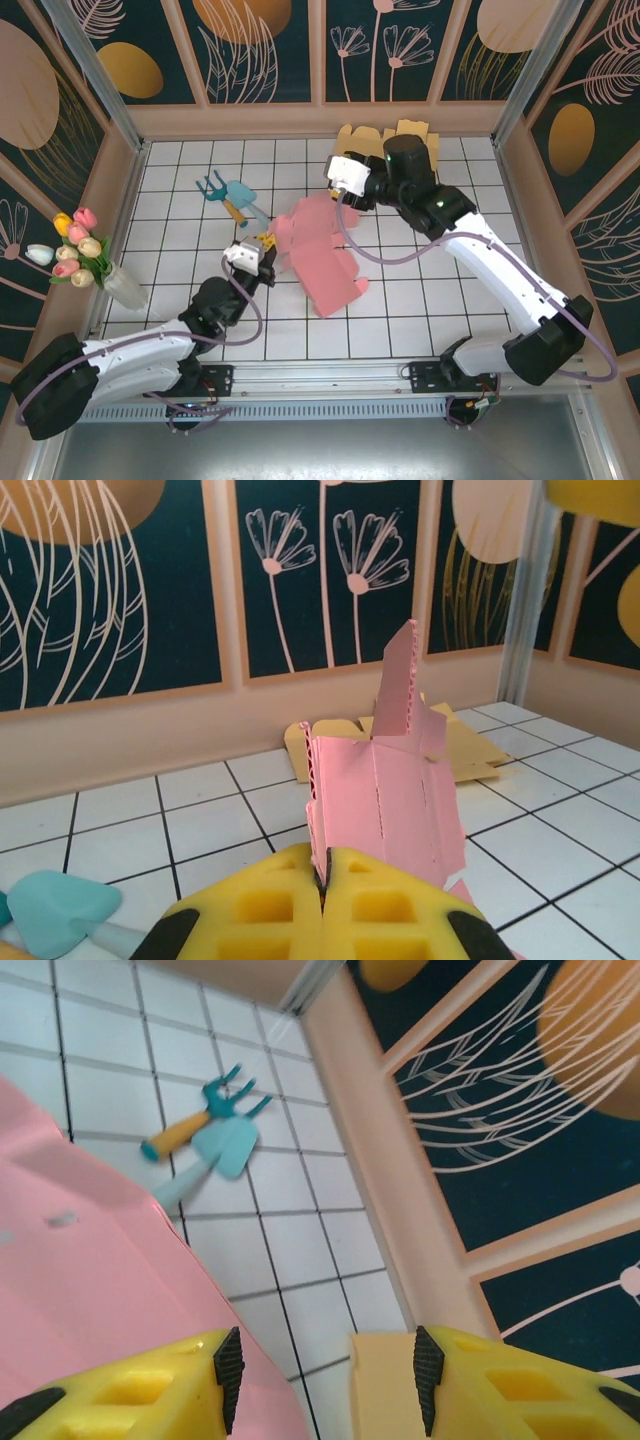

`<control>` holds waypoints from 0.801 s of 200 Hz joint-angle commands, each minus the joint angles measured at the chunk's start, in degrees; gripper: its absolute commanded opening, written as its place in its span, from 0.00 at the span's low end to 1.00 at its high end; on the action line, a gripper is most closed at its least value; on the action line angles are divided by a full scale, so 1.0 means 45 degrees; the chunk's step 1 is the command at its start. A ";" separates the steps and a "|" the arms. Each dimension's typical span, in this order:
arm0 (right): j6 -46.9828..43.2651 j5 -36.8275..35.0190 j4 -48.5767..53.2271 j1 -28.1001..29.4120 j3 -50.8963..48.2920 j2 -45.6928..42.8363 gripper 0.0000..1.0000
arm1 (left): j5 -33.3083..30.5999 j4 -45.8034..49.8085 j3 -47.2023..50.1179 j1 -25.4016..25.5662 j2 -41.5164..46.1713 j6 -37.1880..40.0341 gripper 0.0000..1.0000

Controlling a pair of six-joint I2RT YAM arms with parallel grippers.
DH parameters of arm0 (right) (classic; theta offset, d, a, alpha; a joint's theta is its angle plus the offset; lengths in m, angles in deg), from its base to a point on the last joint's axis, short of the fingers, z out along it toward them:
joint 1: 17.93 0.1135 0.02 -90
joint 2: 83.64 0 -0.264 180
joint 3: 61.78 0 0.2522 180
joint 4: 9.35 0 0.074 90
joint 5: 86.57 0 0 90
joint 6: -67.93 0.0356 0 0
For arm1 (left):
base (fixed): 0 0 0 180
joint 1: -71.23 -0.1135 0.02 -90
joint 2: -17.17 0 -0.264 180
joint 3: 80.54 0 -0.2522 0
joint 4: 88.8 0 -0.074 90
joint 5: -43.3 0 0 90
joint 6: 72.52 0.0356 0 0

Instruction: Fold the paper box

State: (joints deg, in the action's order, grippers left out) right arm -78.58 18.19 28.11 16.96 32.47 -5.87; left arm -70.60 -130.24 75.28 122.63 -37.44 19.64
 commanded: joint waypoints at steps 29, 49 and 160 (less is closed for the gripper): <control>-0.3217 0.1355 0.3885 -0.0570 0.1339 0.1572 0.51 | 0.1718 -0.1855 0.0380 0.0023 0.0651 0.1092 0.00; -0.3520 0.1428 0.3667 -0.0722 0.1101 0.1888 0.50 | 0.1791 -0.1841 0.0402 0.0019 0.0597 0.1123 0.00; -0.4161 0.1779 0.4093 -0.1961 -0.0109 0.2060 0.38 | 0.2723 -0.2227 0.0530 0.0017 0.0492 0.1325 0.00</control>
State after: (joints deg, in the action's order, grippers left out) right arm -95.43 24.16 44.96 8.81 33.72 4.63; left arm -60.04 -136.62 77.33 122.63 -35.86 24.95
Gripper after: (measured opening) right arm 0.382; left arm 0.059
